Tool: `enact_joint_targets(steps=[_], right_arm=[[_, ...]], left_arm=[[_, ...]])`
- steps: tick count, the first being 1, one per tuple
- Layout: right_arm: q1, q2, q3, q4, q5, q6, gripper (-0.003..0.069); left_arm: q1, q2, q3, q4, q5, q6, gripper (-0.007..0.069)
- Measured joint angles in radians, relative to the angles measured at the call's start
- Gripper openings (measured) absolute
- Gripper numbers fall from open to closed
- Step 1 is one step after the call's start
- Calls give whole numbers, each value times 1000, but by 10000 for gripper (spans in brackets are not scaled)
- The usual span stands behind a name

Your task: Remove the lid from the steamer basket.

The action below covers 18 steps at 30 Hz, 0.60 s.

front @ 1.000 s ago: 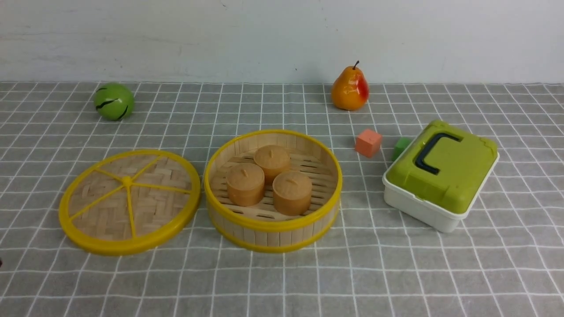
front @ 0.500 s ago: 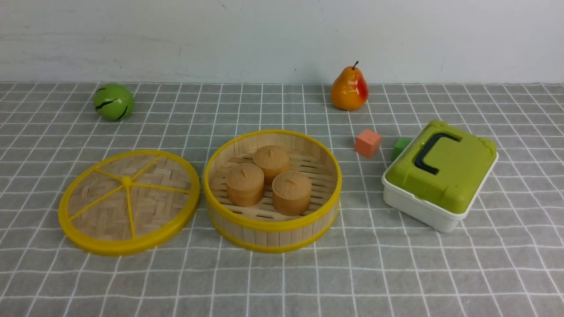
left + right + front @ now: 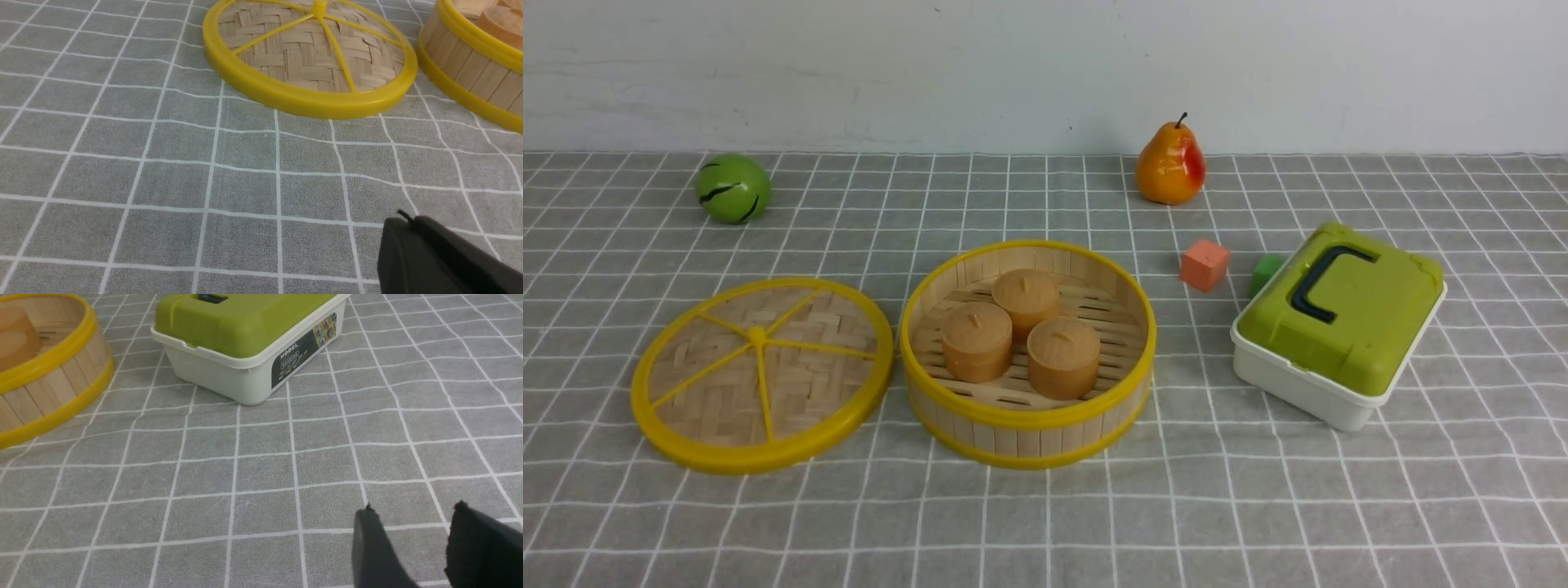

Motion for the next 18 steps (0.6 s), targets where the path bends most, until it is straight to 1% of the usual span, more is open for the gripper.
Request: enact_joint_targets(steps=[18], right_arm=[[0, 0, 0, 0, 0, 0, 241]], left_arm=[[0, 0, 0, 0, 1, 0, -4]])
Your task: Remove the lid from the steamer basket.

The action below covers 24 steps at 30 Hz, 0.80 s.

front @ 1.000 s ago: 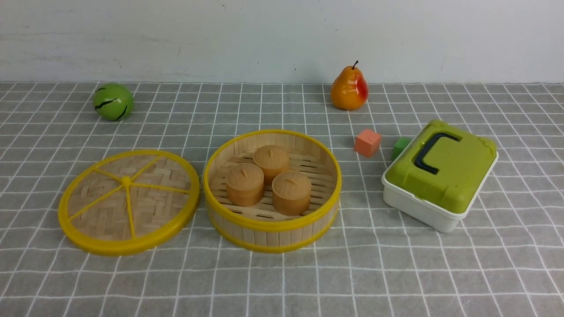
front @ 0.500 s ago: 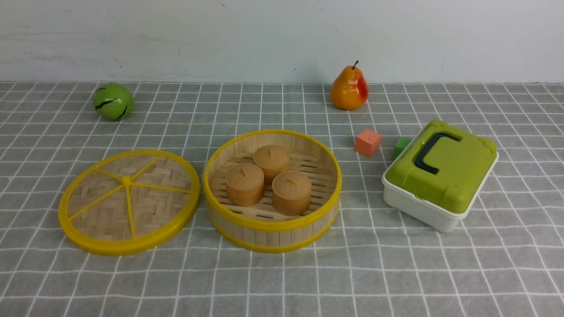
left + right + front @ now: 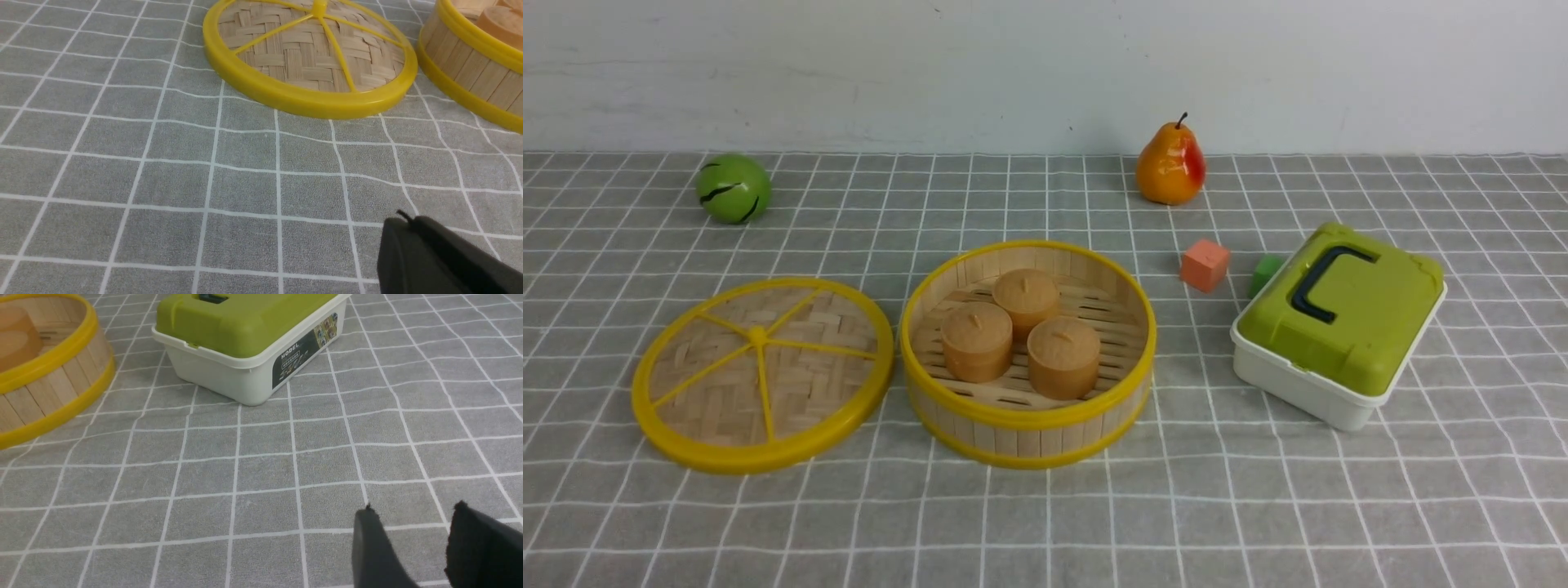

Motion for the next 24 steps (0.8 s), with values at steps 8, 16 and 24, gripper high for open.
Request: enact_joint_targets(steps=[8, 16, 24], right_arm=[[0, 0, 0, 0, 0, 0, 241], [0, 0, 0, 0, 0, 0, 241], [0, 0, 0, 0, 0, 0, 241]], left_arm=[[0, 0, 0, 0, 0, 0, 2], [0, 0, 0, 0, 0, 0, 6], [0, 0, 0, 0, 0, 0, 11]])
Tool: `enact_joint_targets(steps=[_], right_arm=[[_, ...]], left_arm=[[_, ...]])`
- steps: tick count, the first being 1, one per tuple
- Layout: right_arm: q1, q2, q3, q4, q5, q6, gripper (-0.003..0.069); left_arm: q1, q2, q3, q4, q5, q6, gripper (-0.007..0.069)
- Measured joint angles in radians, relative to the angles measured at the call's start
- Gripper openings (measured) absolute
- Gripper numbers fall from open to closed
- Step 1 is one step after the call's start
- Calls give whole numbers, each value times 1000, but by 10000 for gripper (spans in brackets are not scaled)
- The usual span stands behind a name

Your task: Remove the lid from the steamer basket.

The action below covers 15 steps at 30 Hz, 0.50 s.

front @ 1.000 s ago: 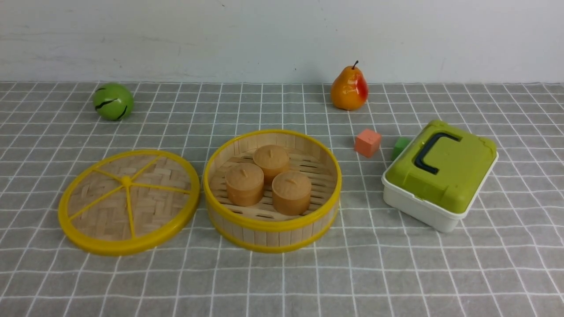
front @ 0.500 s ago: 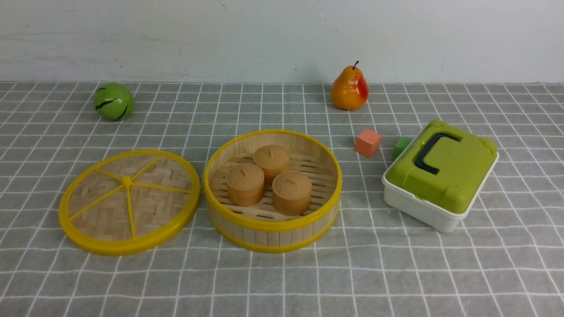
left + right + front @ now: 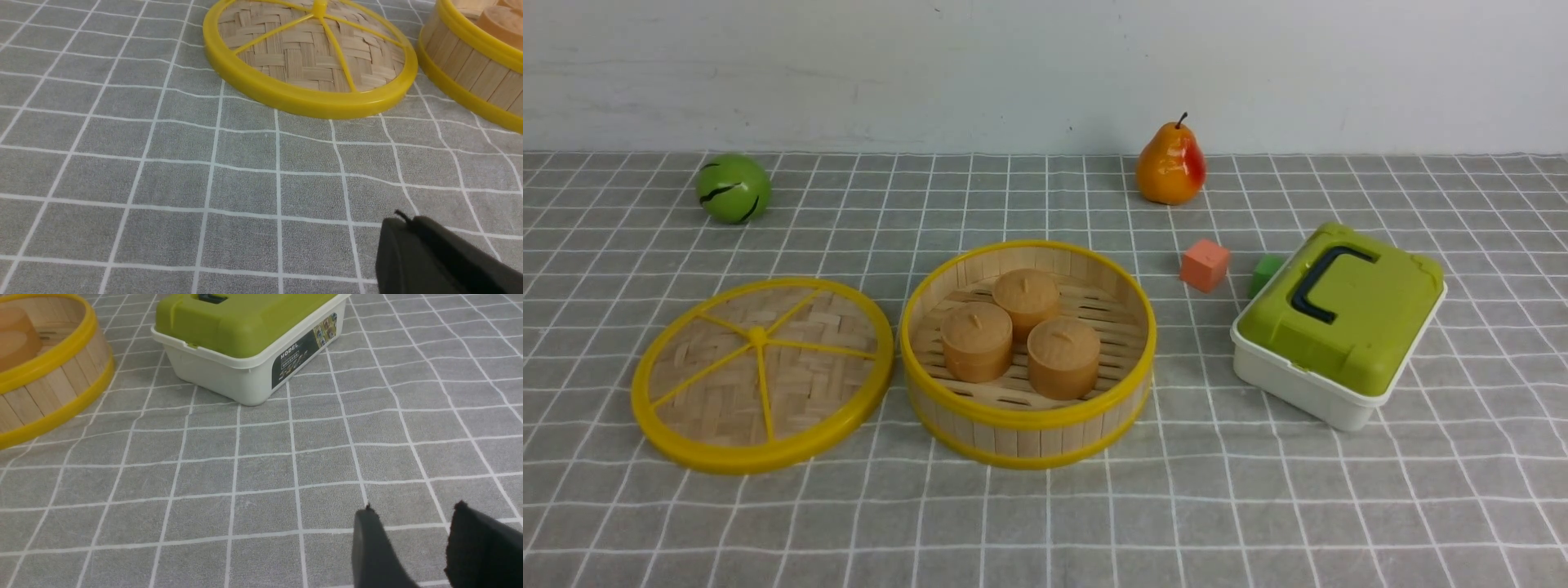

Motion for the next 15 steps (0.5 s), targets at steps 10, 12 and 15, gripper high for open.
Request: enact_joint_targets(steps=[10, 12, 15], right_arm=[[0, 0, 0, 0, 0, 0, 241], [0, 0, 0, 0, 0, 0, 241], [0, 0, 0, 0, 0, 0, 241]], left_arm=[[0, 0, 0, 0, 0, 0, 21], [0, 0, 0, 0, 0, 0, 22], [0, 0, 0, 0, 0, 0, 28]])
